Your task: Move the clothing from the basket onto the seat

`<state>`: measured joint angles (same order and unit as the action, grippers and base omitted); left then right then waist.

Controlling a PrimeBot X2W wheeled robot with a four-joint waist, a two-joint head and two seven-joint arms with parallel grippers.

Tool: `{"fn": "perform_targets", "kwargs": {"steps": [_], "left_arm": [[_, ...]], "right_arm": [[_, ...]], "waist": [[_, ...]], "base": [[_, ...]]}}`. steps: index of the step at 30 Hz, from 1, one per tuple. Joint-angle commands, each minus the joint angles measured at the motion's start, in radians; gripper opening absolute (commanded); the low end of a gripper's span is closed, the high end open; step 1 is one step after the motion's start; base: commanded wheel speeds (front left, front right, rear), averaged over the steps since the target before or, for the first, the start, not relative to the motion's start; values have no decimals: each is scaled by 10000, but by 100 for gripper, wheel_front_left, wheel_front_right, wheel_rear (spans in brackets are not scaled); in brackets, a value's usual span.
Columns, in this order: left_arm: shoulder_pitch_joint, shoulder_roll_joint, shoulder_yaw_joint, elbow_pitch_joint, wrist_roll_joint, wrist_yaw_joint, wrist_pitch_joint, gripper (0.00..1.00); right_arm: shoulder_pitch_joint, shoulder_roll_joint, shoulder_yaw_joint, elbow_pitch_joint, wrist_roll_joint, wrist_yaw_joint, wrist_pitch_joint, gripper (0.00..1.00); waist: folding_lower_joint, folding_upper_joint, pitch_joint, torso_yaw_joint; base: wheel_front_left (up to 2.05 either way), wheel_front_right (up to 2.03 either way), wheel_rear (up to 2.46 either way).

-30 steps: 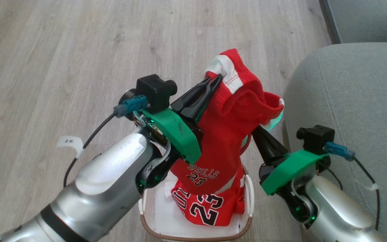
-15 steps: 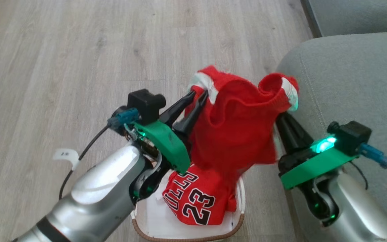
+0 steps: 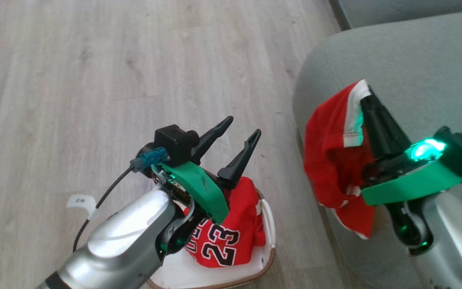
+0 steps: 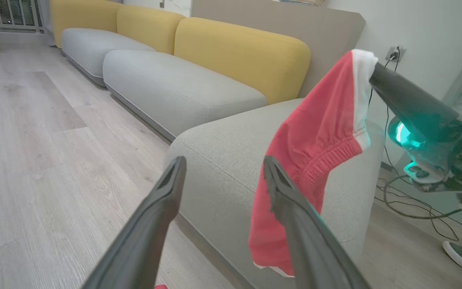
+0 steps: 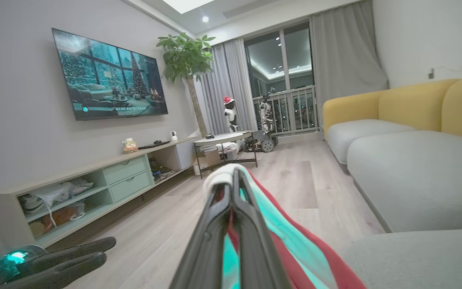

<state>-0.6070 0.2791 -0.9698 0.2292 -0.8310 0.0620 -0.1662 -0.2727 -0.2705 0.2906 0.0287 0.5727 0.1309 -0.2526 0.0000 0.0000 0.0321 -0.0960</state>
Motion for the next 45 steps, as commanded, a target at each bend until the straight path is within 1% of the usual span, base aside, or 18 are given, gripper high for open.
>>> {"fn": "perform_targets", "kwargs": {"steps": [1, 4, 6, 13, 22, 29, 36, 41, 45], "left_arm": [[-386, 263, 338, -350, 90, 27, -114, 100], [-318, 311, 287, -493, 150, 58, -160, 100], [-268, 354, 256, -632, 222, 121, -213, 100], [-301, 461, 190, -1064, 427, 256, -261, 100], [-344, 609, 116, -1344, 641, 410, -274, 100], [-307, 603, 61, -1352, 690, 494, -309, 100], [-361, 579, 5, -1345, 683, 481, -281, 100], [-439, 593, -23, -1389, 701, 473, -231, 100], [-585, 650, -36, -1453, 740, 463, -138, 100]], "right_arm": [[-124, -210, -24, -481, -130, -2, -91, 0], [-65, -330, -250, -803, -256, -2, -91, 0], [35, -435, -445, -1143, -382, -2, -91, 0], [225, -615, -834, -1909, -601, -2, -91, 0], [507, -525, -1109, -2813, -830, -2, 78, 0], [743, -444, -1408, -3292, -1021, -2, 233, 0], [683, -482, -1675, -3563, -1049, -2, 380, 0], [158, -660, -1871, -3557, -1016, -2, 449, 0], [-837, -1049, -2089, -3191, -754, -2, 590, 0]], "waist": [[0, 0, 67, -301], [0, 0, 127, -688], [0, 0, 166, -1094], [0, 0, 339, -1987], [0, 0, 481, -2895], [0, 0, 462, -3172], [0, 0, 544, -3172], [0, 0, 741, -3085], [0, 0, 1045, -2936]], "base": [[0, 0, 0], [0, 0, 0], [0, 0, 0], [0, 0, 0], [0, 0, 0], [0, 0, 0], [0, 0, 0], [0, 0, 0], [0, 0, 0]]}}
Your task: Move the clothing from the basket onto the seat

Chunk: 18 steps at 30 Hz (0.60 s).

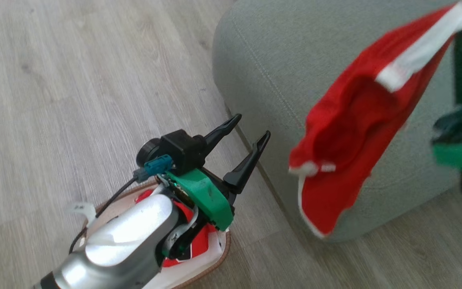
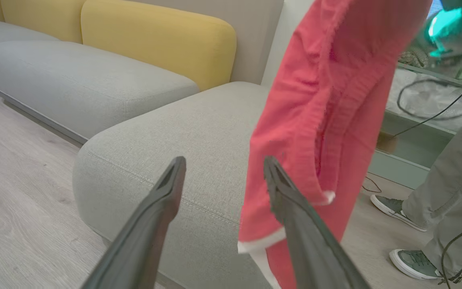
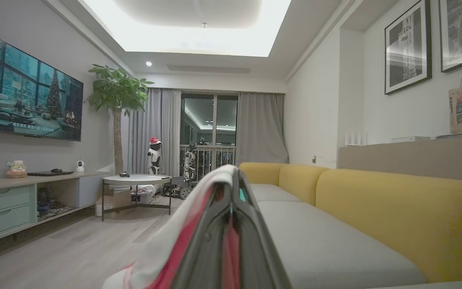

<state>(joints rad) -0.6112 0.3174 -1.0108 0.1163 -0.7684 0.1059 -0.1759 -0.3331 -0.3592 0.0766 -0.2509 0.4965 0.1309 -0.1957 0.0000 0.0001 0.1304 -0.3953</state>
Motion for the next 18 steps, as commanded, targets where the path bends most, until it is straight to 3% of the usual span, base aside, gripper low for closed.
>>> {"fn": "perform_targets", "kwargs": {"steps": [1, 18], "left_arm": [[-588, 283, 377, -345, 126, 24, -13, 100], [-1713, 612, 272, -1036, 548, -111, 682, 100]], "right_arm": [[-529, -295, 10, -239, 100, -2, 49, 0], [-5481, -2931, -574, 4555, 1092, -2, -18, 0]], "waist": [[0, -1, 158, 104], [0, -1, 2405, 1084]], "base": [[0, 0, 0], [0, 0, 0]]}}
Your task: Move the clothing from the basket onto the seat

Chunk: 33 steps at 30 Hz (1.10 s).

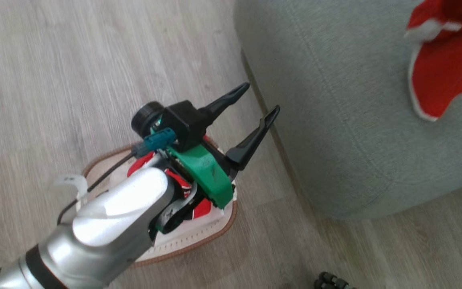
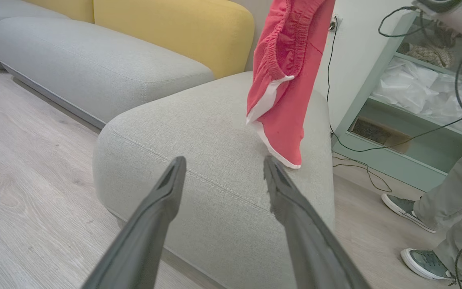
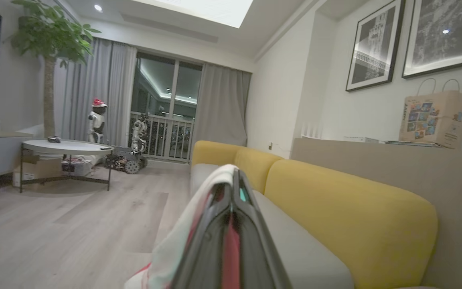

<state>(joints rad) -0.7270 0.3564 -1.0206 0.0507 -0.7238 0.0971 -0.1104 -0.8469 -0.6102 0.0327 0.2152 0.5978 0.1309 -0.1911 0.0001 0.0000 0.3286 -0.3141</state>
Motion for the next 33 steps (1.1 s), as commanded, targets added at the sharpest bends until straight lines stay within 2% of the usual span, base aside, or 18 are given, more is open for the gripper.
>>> {"fn": "perform_targets", "kwargs": {"steps": [1, 4, 7, 14, 22, 23, 29, 33], "left_arm": [[-628, 234, 360, -415, 131, -39, 62, 100], [-846, 246, 338, -512, 205, -79, 173, 100], [-1031, 241, 344, -563, 252, -98, 242, 100], [-1224, 206, 307, -496, 275, -171, 276, 100], [-1221, 240, 326, -365, 216, -186, 188, 100], [-1221, 240, 326, -365, 216, -186, 188, 100], [-1113, 207, 291, -252, 127, -176, 136, 100], [-1067, 206, 298, -235, 81, -132, 116, 100]], "right_arm": [[-616, -585, -161, 212, 64, -2, -119, 0], [-1432, -987, -318, 1189, -92, -2, -335, 0], [-1964, -1115, -184, 1919, -347, -2, -426, 0], [-1972, -697, 1087, 3627, -265, -2, 178, 0], [-1514, -504, 2466, 5353, 107, -2, 2183, 0], [-1514, -504, 2466, 5353, 107, -2, 2183, 0], [-1149, -502, 3150, 6034, 796, -2, 4634, 0], [-1079, -549, 3210, 6004, 936, -2, 5021, 0]], "waist": [[-1, 0, 552, 328], [-1, 0, 957, 488], [-1, 0, 1323, 616], [-1, 0, 1780, 822], [-1, 0, 1832, 969], [-1, 0, 1832, 969], [-1, 0, 1620, 965], [-1, 0, 1506, 916]], "base": [[0, 0, 0], [0, 0, 0], [0, 0, 0], [0, 0, 0], [0, 0, 0], [0, 0, 0], [0, 0, 0], [0, 0, 0]]}}
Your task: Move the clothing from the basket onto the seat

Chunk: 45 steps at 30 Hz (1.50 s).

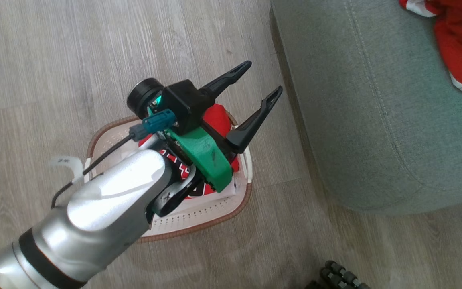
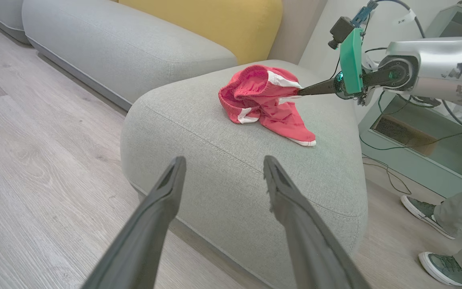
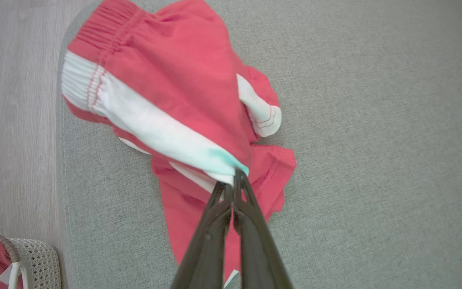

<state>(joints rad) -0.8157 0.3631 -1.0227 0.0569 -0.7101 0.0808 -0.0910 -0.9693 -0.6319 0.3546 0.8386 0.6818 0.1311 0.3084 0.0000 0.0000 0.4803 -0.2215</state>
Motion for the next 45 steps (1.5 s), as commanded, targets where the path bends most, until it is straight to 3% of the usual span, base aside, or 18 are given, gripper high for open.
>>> {"fn": "perform_targets", "kwargs": {"steps": [1, 2, 3, 14, 25, 35, 45], "left_arm": [[-156, 146, 320, -280, -73, 43, -98, 100], [-141, 143, 318, -273, -86, 49, -107, 100], [-124, 140, 313, -262, -97, 52, -119, 100], [306, 130, 308, -17, -340, 119, -380, 100], [564, 226, 470, -45, -506, 323, -621, 100], [788, 366, 689, -130, -640, 549, -860, 100], [1218, 562, 1100, -101, -852, 859, -1230, 100]], "right_arm": [[167, -342, -53, -225, 70, -4, -66, 41], [175, -341, -86, -216, 38, -4, -139, 93], [186, -343, -98, -202, -1, -4, -202, 100], [673, -346, 99, -432, -119, -4, -183, 100], [1458, -777, -58, -2237, 2, -4, -905, 100], [2499, -783, -1255, -4327, -412, -4, -1875, 100], [4460, -4, -2858, -6765, -1387, -4, -2275, 100]], "waist": [[0, 0, -85, -48], [0, 0, -121, -64], [0, 0, -169, -81], [0, 0, -1081, -387], [0, 0, -1714, -493], [0, 0, -2161, -257], [0, 0, -2734, 341]], "base": [[0, 0, 0], [0, 0, 0], [0, 0, 0], [0, 0, 0], [0, 0, 0], [0, 0, 0], [0, 0, 0]]}}
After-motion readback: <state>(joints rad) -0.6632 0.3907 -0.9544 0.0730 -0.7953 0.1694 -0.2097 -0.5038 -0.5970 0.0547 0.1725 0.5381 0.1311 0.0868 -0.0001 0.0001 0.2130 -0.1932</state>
